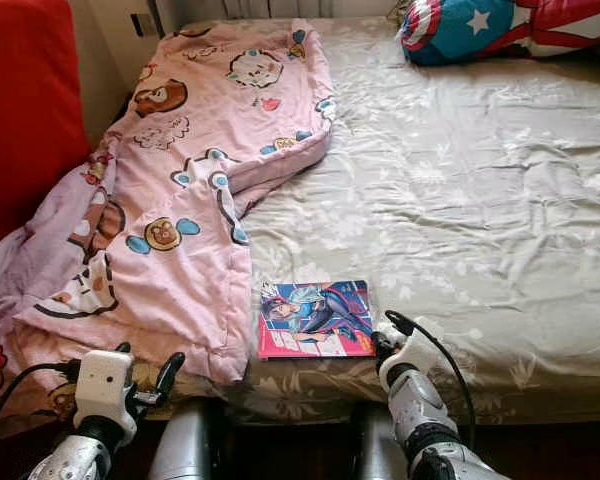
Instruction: Clean up the room
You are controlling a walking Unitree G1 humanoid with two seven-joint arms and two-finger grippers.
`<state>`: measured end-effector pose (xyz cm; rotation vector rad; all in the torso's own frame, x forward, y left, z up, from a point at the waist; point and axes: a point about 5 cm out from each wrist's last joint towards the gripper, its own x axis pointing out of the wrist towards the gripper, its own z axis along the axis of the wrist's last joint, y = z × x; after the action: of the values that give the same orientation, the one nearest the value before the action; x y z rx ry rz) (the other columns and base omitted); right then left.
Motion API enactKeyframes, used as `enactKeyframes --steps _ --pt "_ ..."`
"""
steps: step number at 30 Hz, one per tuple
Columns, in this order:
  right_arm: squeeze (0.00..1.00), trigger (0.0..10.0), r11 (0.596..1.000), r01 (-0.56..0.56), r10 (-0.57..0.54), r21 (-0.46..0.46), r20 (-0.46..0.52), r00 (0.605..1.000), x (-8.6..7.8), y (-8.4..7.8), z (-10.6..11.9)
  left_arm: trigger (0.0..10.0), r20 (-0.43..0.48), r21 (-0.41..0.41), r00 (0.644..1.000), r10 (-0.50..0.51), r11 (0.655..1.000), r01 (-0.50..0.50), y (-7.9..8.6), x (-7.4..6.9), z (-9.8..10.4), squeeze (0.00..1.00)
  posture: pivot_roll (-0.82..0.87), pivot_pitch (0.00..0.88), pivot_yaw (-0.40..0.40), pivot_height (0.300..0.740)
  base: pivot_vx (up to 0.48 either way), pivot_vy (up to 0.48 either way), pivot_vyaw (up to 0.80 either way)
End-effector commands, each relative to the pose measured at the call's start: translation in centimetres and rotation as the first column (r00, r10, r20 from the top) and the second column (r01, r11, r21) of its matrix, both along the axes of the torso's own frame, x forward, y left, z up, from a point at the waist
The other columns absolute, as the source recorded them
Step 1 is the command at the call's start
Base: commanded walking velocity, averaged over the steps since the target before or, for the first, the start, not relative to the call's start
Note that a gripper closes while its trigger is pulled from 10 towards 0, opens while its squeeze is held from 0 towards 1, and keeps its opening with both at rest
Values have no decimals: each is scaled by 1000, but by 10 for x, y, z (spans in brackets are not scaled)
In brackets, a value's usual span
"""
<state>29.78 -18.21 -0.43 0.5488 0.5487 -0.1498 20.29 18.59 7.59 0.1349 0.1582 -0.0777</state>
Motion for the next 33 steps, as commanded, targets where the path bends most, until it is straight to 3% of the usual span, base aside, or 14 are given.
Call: enactKeyframes --steps 1,16,25,26,27,28,30,33 --pt "0 0 1000 -5 4 -6 -34 999 -8 -1 -7 10000 -10 17 1000 2 1000 -2 0 1 -5 0 163 112 -9 587 0 0 0" --pt "0 0 999 5 -7 -45 -40 999 -15 -10 -12 10000 -36 28 999 22 999 -21 -1 12 -27 0 140 26 -38 587 0 0 0" --pt "0 0 991 86 -81 -98 53 995 -23 -28 -11 10000 -114 11 990 83 997 -83 5 8 -56 0 113 0 -56 587 0 0 0" --pt "0 8314 990 72 -63 -119 79 995 -27 -29 -12 10000 -151 -8 983 107 994 -109 7 4 -64 0 100 0 -55 587 0 0 0" --pt "0 10000 990 64 -54 -127 81 995 -30 -29 -14 10000 -175 -19 978 118 992 -123 8 2 -69 0 100 0 -55 587 0 0 0" --pt "0 10000 990 64 -54 -127 81 995 -30 -29 -14 10000 -175 -19 978 118 992 -123 8 2 -69 0 100 0 -55 587 0 0 0" --pt "0 10000 987 14 -11 -160 17 1000 -48 -26 -29 10000 -267 -27 954 138 988 -151 12 -4 -90 0 77 0 -55 587 0 0 0" --pt "0 10000 982 -42 37 -186 -27 999 -63 -22 -40 10000 -322 -33 934 157 984 -176 15 -6 -102 0 71 0 -55 587 0 0 0"
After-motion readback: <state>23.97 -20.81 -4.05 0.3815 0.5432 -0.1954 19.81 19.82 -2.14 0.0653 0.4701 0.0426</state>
